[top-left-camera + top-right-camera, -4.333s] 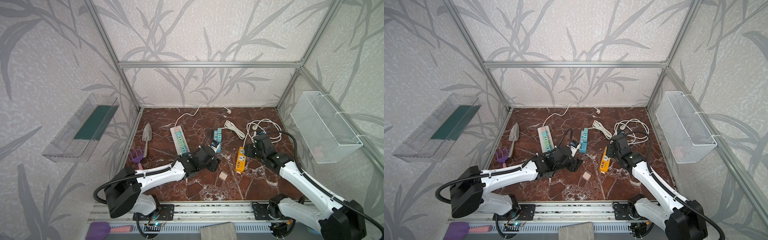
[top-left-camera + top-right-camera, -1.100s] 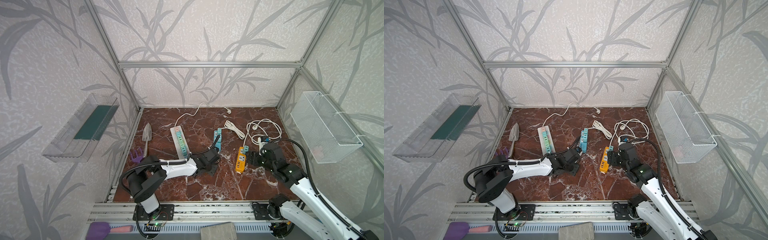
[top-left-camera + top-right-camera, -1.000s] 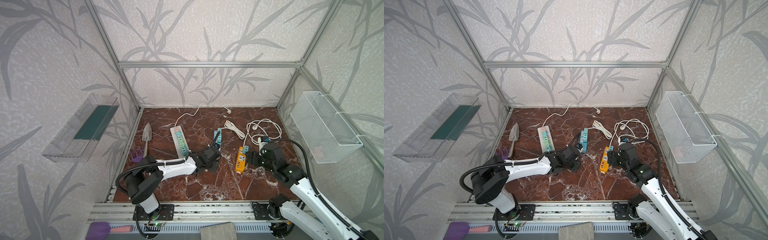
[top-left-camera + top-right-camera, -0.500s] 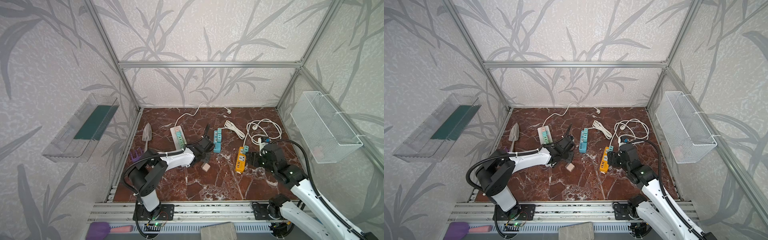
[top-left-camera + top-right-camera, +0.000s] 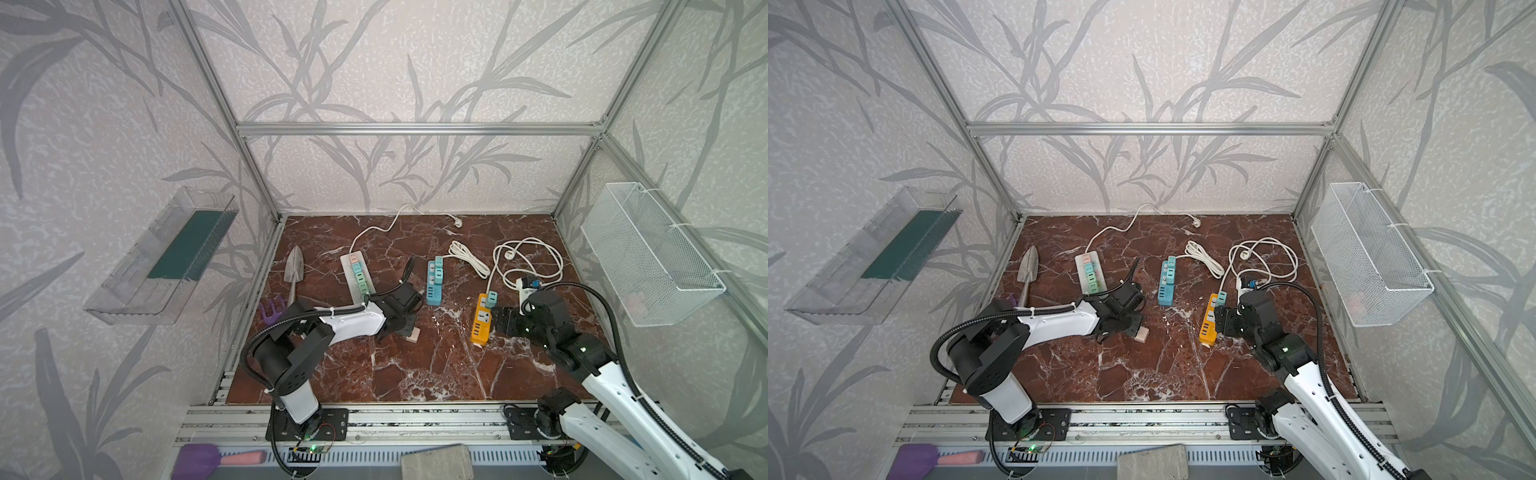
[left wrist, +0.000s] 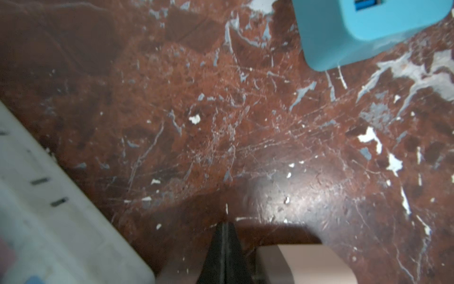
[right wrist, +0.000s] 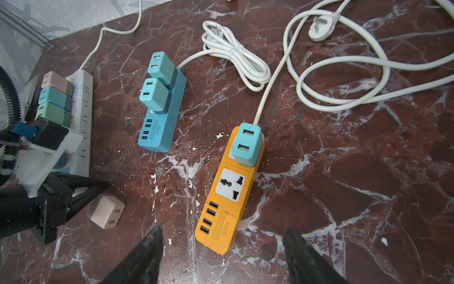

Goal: Insert plugs into power strip
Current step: Rotate the plug at the center of the table, then pick up the plug from the center of the table.

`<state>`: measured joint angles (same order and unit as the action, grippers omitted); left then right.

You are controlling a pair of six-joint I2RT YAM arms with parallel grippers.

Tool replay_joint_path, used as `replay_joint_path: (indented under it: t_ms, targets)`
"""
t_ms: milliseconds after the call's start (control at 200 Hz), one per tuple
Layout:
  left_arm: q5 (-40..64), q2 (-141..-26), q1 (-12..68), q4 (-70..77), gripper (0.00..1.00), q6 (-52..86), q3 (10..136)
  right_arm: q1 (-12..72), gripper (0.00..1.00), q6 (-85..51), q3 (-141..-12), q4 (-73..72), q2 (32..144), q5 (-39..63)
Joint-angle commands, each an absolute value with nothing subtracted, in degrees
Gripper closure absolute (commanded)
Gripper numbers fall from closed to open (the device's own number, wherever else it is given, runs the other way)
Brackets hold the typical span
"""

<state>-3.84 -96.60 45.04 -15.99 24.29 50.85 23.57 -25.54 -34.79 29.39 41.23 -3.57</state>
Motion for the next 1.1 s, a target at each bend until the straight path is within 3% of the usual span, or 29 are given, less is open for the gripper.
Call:
replay_joint_path:
  t_ms: [0, 245, 455, 590, 705, 1095]
  targets:
    - [-3.35, -93.97, 46.98, -18.34, 1.0, 26.49, 49.05, 23.6, 0.23, -26.2, -34.19, 29.16, 39.69, -2.25]
    - [-3.9, -91.75, 53.37, -17.72, 1.0, 31.84, 46.4, 23.64, 0.23, -26.32, -33.92, 30.49, 37.59, -1.71]
    - [-12.09, -88.5, 54.93, -24.44, 1.0, 33.67, 47.81, 23.57, 0.23, -26.02, -34.53, 31.9, 36.34, -2.02]
    - [-14.34, -86.55, 54.93, -28.94, 0.71, 34.55, 51.08, 23.64, 0.23, -26.02, -34.3, 31.87, 36.39, -1.76]
    - [-11.1, -87.7, 55.24, -31.28, 0.57, 37.64, 54.9, 23.69, 0.23, -26.08, -33.93, 31.51, 36.65, -2.02]
    - [-5.07, -95.12, 56.57, -32.52, 0.39, 49.42, 60.37, 23.64, 0.13, -25.24, -33.32, 29.88, 37.0, -3.16]
